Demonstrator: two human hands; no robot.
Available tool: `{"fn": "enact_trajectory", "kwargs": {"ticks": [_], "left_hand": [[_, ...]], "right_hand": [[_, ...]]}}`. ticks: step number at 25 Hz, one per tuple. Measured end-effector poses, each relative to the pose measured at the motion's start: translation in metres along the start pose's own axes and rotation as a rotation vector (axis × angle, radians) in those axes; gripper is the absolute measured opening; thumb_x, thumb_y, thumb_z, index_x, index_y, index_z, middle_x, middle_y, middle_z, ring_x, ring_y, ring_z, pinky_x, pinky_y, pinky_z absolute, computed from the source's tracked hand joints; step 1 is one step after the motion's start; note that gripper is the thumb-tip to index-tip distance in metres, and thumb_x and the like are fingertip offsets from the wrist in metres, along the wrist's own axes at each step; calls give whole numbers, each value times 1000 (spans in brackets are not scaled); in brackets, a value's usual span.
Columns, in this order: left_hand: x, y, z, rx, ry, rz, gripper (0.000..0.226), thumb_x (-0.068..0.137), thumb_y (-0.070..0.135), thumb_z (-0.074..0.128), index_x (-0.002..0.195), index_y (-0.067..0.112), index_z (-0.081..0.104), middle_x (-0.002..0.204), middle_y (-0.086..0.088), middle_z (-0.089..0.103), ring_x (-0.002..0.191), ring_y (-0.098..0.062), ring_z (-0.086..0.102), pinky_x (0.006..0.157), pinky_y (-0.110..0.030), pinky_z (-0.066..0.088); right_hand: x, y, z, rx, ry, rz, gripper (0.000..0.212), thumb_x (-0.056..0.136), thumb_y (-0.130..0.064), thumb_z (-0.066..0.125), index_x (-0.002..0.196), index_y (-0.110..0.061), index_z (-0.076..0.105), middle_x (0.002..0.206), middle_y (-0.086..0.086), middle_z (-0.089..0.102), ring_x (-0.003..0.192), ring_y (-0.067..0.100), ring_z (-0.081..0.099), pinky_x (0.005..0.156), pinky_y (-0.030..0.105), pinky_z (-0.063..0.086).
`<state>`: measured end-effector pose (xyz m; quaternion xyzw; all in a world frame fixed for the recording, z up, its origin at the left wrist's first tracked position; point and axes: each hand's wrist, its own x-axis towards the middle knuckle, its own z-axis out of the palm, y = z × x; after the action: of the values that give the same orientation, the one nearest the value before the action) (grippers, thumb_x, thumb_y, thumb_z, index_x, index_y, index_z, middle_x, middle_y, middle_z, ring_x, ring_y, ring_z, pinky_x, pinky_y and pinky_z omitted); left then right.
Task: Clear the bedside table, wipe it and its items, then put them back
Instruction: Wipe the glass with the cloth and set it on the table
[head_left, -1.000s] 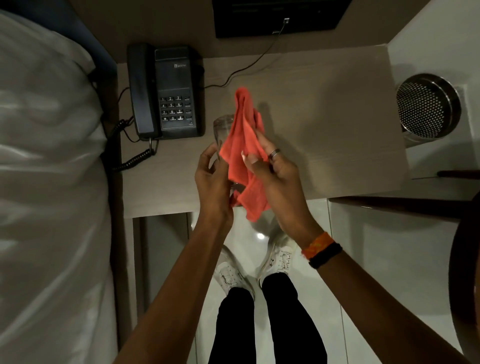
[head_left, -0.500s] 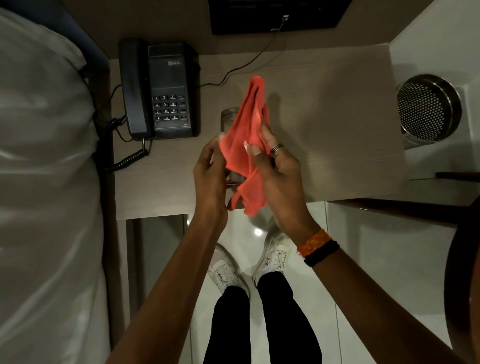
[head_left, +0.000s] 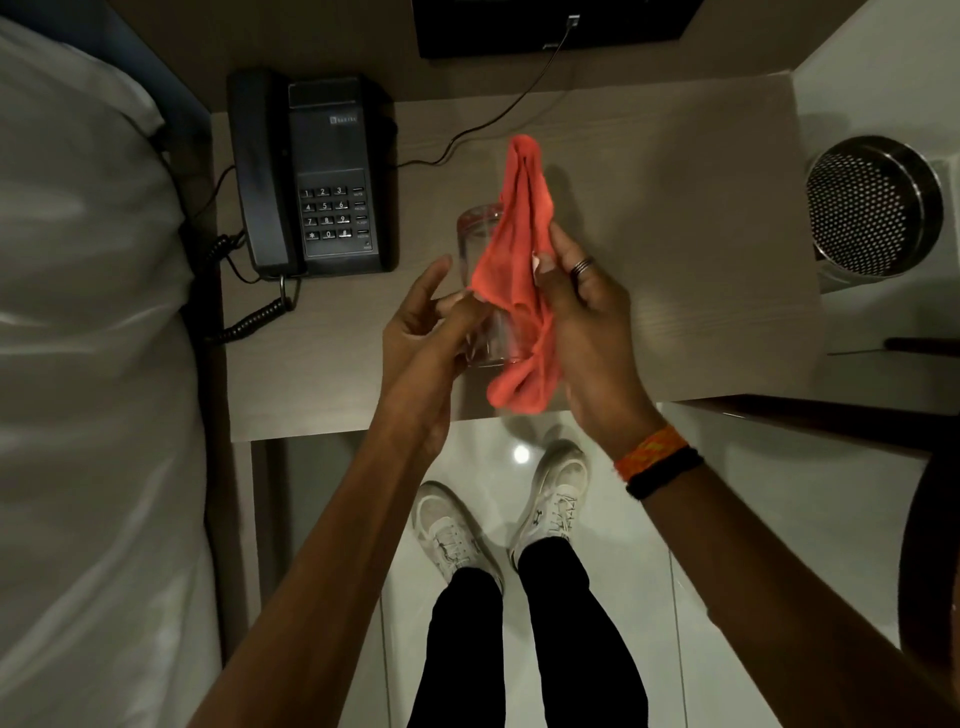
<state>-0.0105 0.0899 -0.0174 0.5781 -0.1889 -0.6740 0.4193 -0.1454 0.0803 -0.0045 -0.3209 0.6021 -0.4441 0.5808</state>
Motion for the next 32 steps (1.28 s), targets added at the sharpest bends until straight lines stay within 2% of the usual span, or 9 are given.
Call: {"fn": "enact_trajectory", "kwargs": {"ticks": [2,6,11,14,16,20,23,28,32], "left_hand": [[1,3,1,-1,3,18,53,95,17,69,145,18,50,108,-19,64,98,-32,66,91,-47,58],[-1,5,8,14,66,27,47,87,30,73,127,7,62,82,3,75,74,-14,72,68,-30,59],[-12,-5,10,-24,61,-17,60,79,30,76,133,9,60,95,-4,79,82,-16,76,75,-33,63],[-8,-1,8,-3,53,23,43,92,23,67,131,5,62,110,-17,75,88,-16,74,74,-26,60],[-1,5,2,6,35,64,37,96,20,62,127,1,64,107,-18,73,87,-16,72,74,-25,59],[5,6,-10,-8,19,29,40,101,14,57,139,2,56,122,-23,69,101,-29,68,88,-43,59],[2,0,-12,-63,5,4,45,101,8,57,145,7,50,121,-23,67,108,-36,63,100,-54,53],[2,8,2,23,-25,16,37,98,19,63,132,5,60,95,-9,72,83,-20,70,80,-37,59],[3,9,8,-102,39,-18,42,85,22,70,122,3,64,110,-18,70,95,-27,68,78,-32,61]], "right_hand": [[4,-2,1,-55,-16,-26,48,105,-23,52,152,-19,42,150,1,54,133,13,57,105,29,53],[-21,5,6,-83,-42,-35,46,104,-18,53,150,-18,45,150,-4,54,133,10,56,114,40,47],[0,-1,6,-64,-41,-9,42,105,-18,51,146,-15,50,141,0,62,126,14,62,106,36,54],[11,-6,8,-69,-21,11,44,104,-22,52,148,-16,48,145,0,59,128,11,60,104,29,53],[-5,-3,8,-57,-40,5,45,103,-21,54,148,-17,48,144,-1,60,128,12,61,105,32,53],[-15,2,6,-87,-10,-23,41,101,-17,58,142,-15,55,139,-7,62,125,4,61,105,23,51],[11,-5,6,-40,2,18,40,103,-16,55,143,-13,54,142,2,62,125,12,63,103,29,55],[-7,2,4,-79,7,-9,45,103,-20,56,147,-17,49,145,-1,59,130,12,60,111,40,51],[-38,14,3,-80,27,20,42,101,-14,58,143,-16,53,130,-15,66,120,1,64,103,23,53]]}}
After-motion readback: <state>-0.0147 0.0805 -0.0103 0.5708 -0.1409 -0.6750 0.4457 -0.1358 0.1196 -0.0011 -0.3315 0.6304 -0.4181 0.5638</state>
